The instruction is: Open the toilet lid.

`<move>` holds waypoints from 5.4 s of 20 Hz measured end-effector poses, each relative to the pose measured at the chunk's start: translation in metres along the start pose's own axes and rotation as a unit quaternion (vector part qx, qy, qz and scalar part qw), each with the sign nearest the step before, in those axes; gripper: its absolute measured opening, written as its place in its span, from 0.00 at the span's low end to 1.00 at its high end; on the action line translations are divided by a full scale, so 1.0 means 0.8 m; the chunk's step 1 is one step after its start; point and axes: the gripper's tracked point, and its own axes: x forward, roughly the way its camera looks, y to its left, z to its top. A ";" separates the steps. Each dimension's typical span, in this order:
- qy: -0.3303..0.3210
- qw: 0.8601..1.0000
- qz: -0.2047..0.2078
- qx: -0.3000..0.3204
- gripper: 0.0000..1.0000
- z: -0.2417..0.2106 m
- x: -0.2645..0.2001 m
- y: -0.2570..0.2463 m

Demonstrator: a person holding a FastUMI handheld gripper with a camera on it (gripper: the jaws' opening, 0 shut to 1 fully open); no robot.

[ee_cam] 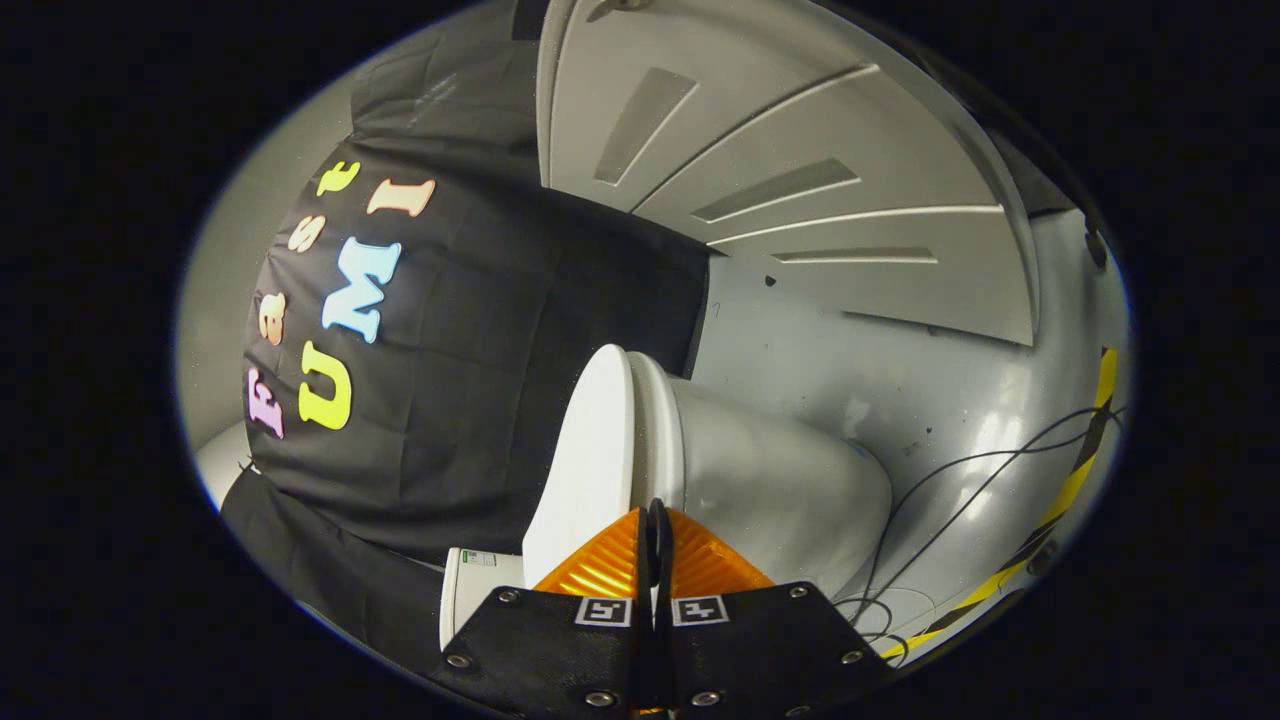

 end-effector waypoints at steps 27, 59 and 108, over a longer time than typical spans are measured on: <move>-0.007 0.974 0.100 -0.205 0.00 -0.006 -0.081 0.280; -0.006 0.893 0.204 -0.401 0.00 -0.185 -0.118 0.495; -0.009 0.774 0.289 -0.563 0.94 -0.261 -0.179 0.582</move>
